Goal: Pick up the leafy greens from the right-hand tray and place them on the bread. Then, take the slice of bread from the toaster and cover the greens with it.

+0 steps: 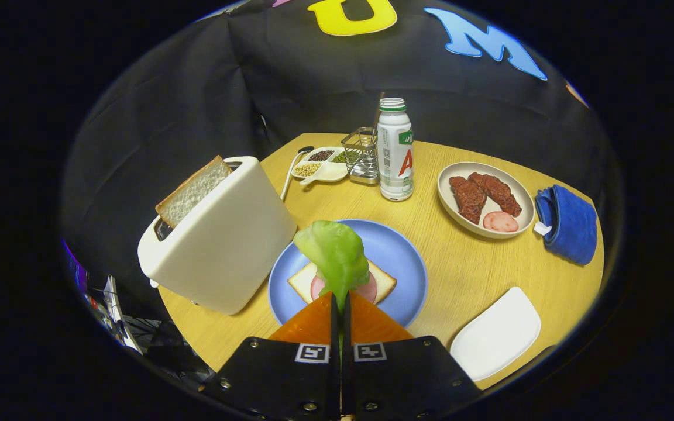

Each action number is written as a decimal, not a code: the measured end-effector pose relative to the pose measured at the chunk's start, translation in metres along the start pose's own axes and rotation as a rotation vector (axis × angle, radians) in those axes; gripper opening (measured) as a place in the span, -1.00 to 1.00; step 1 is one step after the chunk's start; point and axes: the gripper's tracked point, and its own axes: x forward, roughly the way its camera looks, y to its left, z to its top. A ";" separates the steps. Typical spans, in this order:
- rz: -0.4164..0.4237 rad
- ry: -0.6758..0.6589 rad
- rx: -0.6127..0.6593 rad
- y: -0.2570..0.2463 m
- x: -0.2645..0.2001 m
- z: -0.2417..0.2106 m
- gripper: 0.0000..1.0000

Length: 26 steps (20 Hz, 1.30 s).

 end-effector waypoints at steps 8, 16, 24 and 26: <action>-0.041 -0.024 -0.025 -0.005 0.035 0.001 -0.58; -0.057 -0.052 -0.044 -0.012 0.019 0.004 0.02; -0.026 -0.121 -0.064 0.006 -0.010 0.008 0.09; -0.049 -0.199 -0.070 0.012 -0.019 0.015 0.09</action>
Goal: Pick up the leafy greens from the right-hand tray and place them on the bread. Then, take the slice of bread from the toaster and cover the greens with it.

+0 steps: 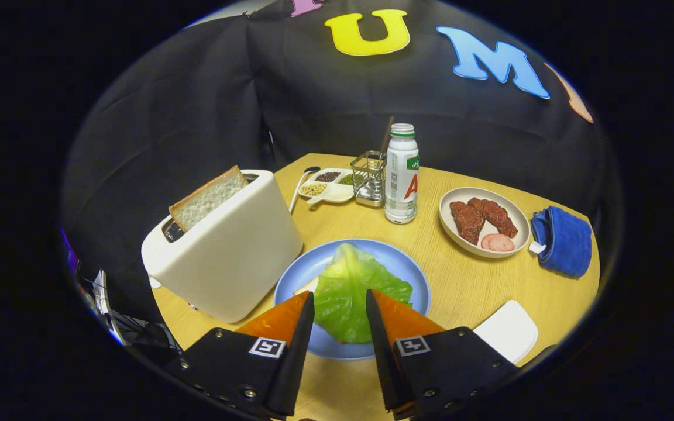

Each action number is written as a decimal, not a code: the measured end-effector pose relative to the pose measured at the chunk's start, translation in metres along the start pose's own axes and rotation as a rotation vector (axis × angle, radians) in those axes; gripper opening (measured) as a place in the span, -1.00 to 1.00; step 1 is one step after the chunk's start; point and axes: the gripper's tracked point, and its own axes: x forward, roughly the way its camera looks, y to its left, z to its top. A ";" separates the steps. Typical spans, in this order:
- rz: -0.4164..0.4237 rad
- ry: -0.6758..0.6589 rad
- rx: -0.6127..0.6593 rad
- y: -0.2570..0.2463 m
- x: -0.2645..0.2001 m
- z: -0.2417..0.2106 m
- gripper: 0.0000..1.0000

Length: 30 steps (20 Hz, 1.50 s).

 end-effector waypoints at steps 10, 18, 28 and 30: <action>-0.117 -0.413 0.020 0.056 -0.041 0.038 0.09; -0.073 -0.515 -0.017 0.135 -0.044 0.059 0.08; -0.134 -0.514 -0.095 0.186 0.005 0.071 0.08; -0.144 -0.500 -0.103 0.187 0.014 0.073 0.08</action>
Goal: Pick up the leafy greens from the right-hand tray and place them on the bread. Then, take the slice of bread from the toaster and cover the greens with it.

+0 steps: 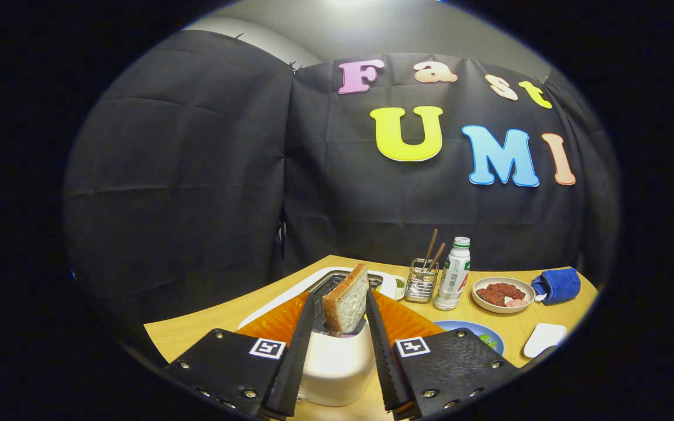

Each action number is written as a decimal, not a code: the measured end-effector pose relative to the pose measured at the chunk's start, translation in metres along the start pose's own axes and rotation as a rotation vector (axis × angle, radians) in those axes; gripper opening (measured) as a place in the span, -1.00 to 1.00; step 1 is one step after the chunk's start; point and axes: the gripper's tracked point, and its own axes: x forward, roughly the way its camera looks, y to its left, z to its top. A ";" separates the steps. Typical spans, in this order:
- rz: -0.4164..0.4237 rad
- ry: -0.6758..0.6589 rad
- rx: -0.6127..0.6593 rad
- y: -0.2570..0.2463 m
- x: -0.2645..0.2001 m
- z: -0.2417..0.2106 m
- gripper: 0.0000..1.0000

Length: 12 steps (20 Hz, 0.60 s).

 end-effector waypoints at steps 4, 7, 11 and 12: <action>-0.042 0.016 0.011 -0.002 0.017 -0.009 0.08; -0.104 0.015 0.026 -0.008 0.027 -0.011 -0.50; -0.152 0.011 0.033 -0.015 0.035 -0.011 -0.60; -0.147 0.012 0.038 -0.014 0.036 -0.012 -0.60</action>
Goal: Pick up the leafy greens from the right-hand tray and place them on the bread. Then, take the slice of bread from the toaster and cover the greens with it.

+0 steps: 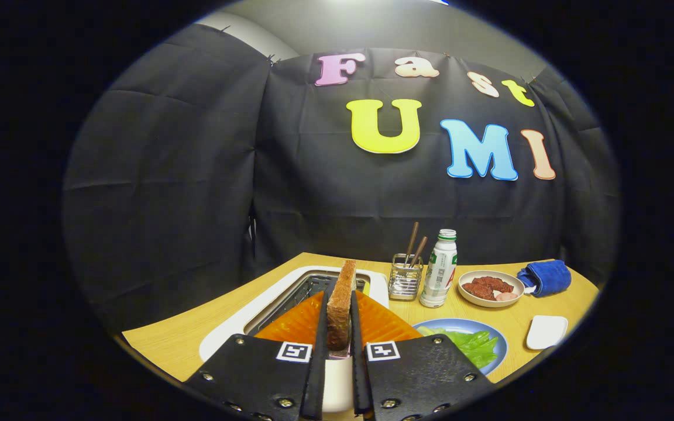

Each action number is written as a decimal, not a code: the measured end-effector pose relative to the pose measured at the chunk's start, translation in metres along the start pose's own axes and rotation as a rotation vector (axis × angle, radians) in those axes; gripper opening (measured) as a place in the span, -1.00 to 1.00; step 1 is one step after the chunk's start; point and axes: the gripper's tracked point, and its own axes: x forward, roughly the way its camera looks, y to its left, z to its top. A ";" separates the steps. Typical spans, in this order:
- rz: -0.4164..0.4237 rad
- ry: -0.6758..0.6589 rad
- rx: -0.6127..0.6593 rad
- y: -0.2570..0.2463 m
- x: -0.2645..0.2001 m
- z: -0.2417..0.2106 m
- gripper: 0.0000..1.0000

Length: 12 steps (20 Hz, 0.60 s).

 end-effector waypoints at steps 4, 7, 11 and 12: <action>0.057 0.012 -0.016 0.002 0.004 0.002 -0.77; 0.074 0.008 -0.045 0.001 0.001 0.002 -0.85; 0.094 0.008 -0.017 0.001 -0.004 0.008 -0.85; 0.094 0.004 -0.019 0.000 -0.003 0.008 -0.85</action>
